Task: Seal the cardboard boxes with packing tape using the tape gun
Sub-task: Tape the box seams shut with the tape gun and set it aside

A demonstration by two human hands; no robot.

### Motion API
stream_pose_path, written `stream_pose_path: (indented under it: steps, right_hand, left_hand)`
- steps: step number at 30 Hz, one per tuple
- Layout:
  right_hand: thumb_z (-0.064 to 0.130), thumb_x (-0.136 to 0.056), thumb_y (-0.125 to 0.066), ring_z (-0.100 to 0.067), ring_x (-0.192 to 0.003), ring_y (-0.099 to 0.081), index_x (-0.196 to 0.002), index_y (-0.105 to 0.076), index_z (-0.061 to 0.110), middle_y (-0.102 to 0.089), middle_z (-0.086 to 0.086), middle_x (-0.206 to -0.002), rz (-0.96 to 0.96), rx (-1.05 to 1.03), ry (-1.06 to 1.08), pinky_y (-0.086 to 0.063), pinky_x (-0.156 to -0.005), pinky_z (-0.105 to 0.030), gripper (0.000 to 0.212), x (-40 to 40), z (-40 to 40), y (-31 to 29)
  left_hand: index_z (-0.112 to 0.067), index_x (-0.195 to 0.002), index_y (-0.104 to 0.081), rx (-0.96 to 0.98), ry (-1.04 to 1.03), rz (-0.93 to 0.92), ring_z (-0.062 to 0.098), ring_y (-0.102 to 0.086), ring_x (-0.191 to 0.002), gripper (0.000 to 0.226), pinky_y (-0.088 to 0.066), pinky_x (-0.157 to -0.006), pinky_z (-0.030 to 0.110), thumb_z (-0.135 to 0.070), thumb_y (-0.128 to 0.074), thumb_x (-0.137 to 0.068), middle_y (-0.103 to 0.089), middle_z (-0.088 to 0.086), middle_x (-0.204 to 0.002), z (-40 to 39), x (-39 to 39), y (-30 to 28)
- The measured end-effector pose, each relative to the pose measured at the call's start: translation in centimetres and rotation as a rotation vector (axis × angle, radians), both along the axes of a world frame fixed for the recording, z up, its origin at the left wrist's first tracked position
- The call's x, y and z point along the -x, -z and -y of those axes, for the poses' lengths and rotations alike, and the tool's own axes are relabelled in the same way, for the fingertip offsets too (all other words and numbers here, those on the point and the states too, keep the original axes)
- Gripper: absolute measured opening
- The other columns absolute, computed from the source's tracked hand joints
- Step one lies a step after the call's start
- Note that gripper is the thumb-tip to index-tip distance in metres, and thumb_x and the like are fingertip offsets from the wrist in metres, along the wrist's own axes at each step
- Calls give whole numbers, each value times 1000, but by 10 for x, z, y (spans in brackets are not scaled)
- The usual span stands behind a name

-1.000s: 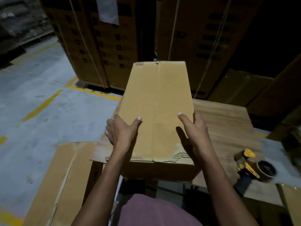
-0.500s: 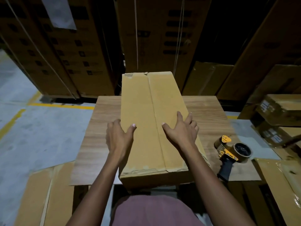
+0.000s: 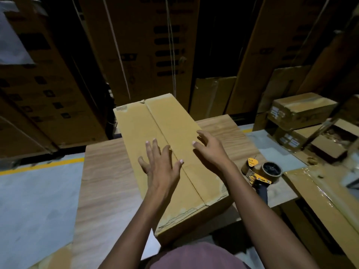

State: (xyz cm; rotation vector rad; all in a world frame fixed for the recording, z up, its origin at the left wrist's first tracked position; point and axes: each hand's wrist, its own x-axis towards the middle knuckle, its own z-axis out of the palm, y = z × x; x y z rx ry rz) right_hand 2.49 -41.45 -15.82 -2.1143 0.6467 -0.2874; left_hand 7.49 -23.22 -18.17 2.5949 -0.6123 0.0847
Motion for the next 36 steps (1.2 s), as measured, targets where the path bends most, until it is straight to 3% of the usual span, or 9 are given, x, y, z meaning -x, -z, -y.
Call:
stream_pose_path:
  steps: [8,10,12,15,19,24,29,33,36]
  right_hand:
    - [19,-95,-64,-21,-76,-70,-107,-72,9,-77,-6,-101,189,-637,756,-51,-57,-30,17,78,83,52]
    - [21,-83,-66,-32,-86,-70,-113,-70,3,-74,-12,-108,84,-605,1021,-53,-63,-37,35,97,103,84]
    - [32,-78,-71,-42,-118,-61,-132,-57,2,-64,-19,-130,-158,-499,1198,-52,-95,-48,63,118,110,114]
    - [45,-81,-76,-47,-136,-42,-141,-40,-1,-45,-29,-146,-467,-496,1057,-38,-111,-51,83,145,105,149]
    - [40,-58,-82,-41,-108,-65,-127,-59,4,-64,-22,-125,-525,-685,812,-59,-85,-49,82,159,164,242]
    - [17,-93,-72,-31,-75,-70,-103,-69,4,-73,-17,-94,-166,-1120,721,-56,-49,-29,17,156,142,151]
    - [11,-81,-67,-22,-57,-61,-84,-58,9,-62,-9,-63,171,-1622,770,-57,-49,-29,9,137,143,100]
    - [-1,-68,-67,-25,-62,-65,-104,-60,-2,-65,-20,-76,542,-2129,787,-57,-43,-33,37,131,123,49]
    - [-6,-71,-66,-26,-55,-66,-98,-61,-4,-64,-19,-73,544,-2220,621,-58,-44,-34,28,124,96,6]
  left_hand:
    - [-22,-124,-62,41,551,-11,22,-40,-139,41,-19,-107,43,-51,-46,-100,-56,-1,-137,48,45,-7]
    - [-22,-122,-64,85,641,-33,18,-53,-123,39,-29,-101,40,-50,-50,-99,-65,-5,-123,70,64,-11]
    - [-22,-127,-64,103,731,-73,18,-57,-120,41,-36,-101,40,-48,-55,-97,-68,-3,-124,92,82,-16]
    - [-20,-128,-64,83,833,-103,20,-60,-117,40,-40,-101,43,-44,-61,-96,-69,-1,-125,119,101,-19]
    - [-18,-124,-68,133,798,-140,23,-63,-117,38,-45,-100,43,-42,-63,-95,-72,1,-123,146,112,-16]
    - [-18,-117,-74,360,626,-293,8,-65,-112,28,-50,-97,28,-34,-67,-95,-74,-6,-118,153,123,-12]
    - [-20,-104,-79,668,322,-403,1,-69,-98,13,-53,-85,20,-22,-69,-97,-77,-12,-101,139,125,-15]
    - [-17,-99,-79,832,123,-405,11,-73,-95,12,-58,-84,29,-19,-68,-97,-78,-4,-95,119,114,-22]
    - [-12,-102,-77,929,33,-425,13,-74,-92,12,-56,-71,20,-14,-66,-98,-78,2,-93,100,104,-33]
